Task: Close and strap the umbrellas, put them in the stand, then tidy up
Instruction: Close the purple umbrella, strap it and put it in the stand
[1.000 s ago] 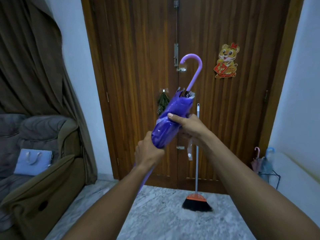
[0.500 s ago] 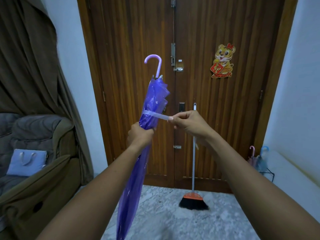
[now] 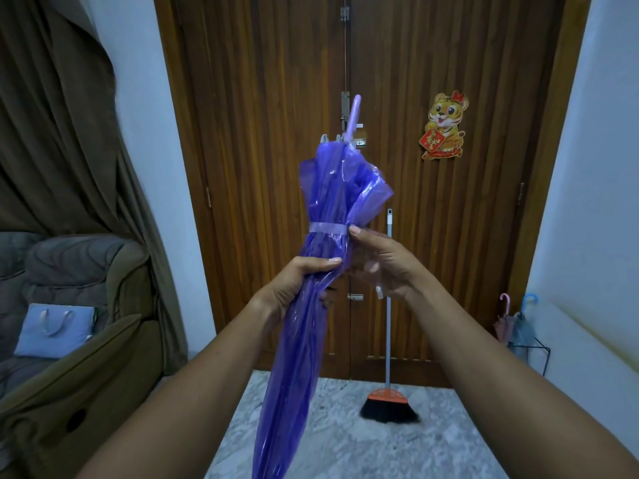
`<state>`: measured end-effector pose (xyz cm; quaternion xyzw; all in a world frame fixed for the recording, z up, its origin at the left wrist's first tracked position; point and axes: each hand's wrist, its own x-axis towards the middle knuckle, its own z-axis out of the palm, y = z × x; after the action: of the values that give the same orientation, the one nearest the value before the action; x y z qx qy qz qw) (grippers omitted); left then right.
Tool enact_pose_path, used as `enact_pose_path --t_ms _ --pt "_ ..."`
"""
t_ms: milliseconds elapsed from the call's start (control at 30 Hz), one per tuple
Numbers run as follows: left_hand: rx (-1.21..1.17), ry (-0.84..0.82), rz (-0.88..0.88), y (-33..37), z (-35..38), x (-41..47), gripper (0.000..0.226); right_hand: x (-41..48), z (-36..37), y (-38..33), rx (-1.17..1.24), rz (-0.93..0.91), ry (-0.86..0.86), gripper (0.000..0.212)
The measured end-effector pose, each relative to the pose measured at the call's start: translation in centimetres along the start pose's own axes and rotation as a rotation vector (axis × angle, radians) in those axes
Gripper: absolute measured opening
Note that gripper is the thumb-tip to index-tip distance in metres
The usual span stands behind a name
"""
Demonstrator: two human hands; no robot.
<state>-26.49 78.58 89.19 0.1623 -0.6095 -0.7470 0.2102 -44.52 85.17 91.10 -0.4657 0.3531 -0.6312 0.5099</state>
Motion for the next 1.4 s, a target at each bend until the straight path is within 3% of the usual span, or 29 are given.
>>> enact_pose_path --t_ms 133,267,367,467,567,667,800,867,933,1100,1200,1333,1400 --pt "-0.084 -0.087 -0.054 0.1 0.3 0.0 0.061 0.0 0.8 -0.3 0.041 -0.068 -0.008 0.011" --pt "0.081 -0.037 -0.058 0.5 0.3 -0.7 0.062 0.0 1.5 -0.2 -0.03 -0.137 0.145 0.009" --pt "0.32 0.139 -0.042 -0.5 0.6 -0.8 0.059 0.5 1.3 0.5 -0.186 -0.202 0.313 0.014" --pt "0.372 0.373 0.069 -1.9 1.1 -0.8 0.053 0.9 1.1 1.6 -0.412 -0.222 0.457 0.013" --pt "0.565 0.387 0.108 -3.4 2.2 -0.1 0.076 0.9 2.0 2.3 -0.417 -0.182 0.528 0.013" --pt "0.61 0.613 0.167 -4.5 2.5 1.0 0.084 0.6 3.4 2.2 -0.338 -0.093 0.465 0.015" --pt "0.545 0.729 0.201 -3.8 1.4 1.0 0.058 0.1 2.9 0.8 -0.332 -0.002 0.252 0.027" --pt "0.514 0.759 0.196 -3.3 0.7 0.8 0.047 0.1 2.1 0.2 -0.491 -0.01 0.271 0.029" --pt "0.452 0.737 0.199 -2.7 0.4 0.7 0.034 0.0 1.6 -0.3 -0.657 -0.073 0.335 0.029" --pt "0.202 0.654 0.209 -1.0 1.4 0.2 0.015 -0.5 0.7 -0.8 -0.747 -0.092 0.251 0.026" --pt "-0.001 0.37 0.103 -0.6 1.6 -0.3 0.021 -0.4 0.0 -0.8 -0.603 -0.041 0.216 0.026" --pt "-0.146 -0.01 0.027 -0.2 1.5 -0.3 0.043 -0.5 -0.4 -0.5 -0.302 0.049 0.072 0.053" --pt "-0.19 -0.131 0.004 0.1 1.7 -0.3 0.045 -0.7 -0.4 -0.3 -0.167 0.074 -0.061 0.044"
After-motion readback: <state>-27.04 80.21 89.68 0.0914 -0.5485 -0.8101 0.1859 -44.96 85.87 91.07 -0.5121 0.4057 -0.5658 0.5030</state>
